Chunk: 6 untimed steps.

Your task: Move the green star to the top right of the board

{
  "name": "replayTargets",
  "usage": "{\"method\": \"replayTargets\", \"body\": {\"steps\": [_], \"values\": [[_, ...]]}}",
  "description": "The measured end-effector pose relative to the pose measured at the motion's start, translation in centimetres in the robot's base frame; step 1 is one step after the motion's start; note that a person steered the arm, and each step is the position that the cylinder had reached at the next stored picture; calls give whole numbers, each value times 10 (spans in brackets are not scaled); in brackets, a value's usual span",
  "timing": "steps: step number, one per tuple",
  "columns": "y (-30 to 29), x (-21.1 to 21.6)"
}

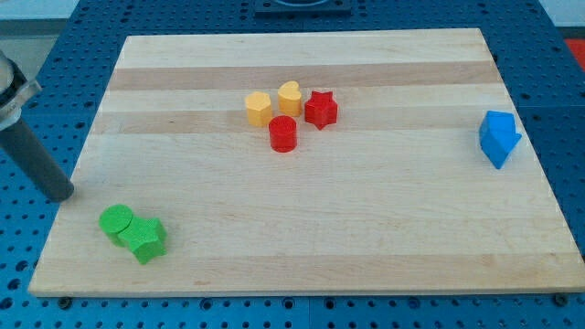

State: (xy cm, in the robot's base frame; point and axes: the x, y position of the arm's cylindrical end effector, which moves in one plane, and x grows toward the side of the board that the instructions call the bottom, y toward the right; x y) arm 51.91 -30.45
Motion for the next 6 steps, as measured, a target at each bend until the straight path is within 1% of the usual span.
{"method": "replayTargets", "body": {"steps": [1,2,4,5,6], "values": [[68,65],[101,67],[130,26],[153,51],[170,48]]}}
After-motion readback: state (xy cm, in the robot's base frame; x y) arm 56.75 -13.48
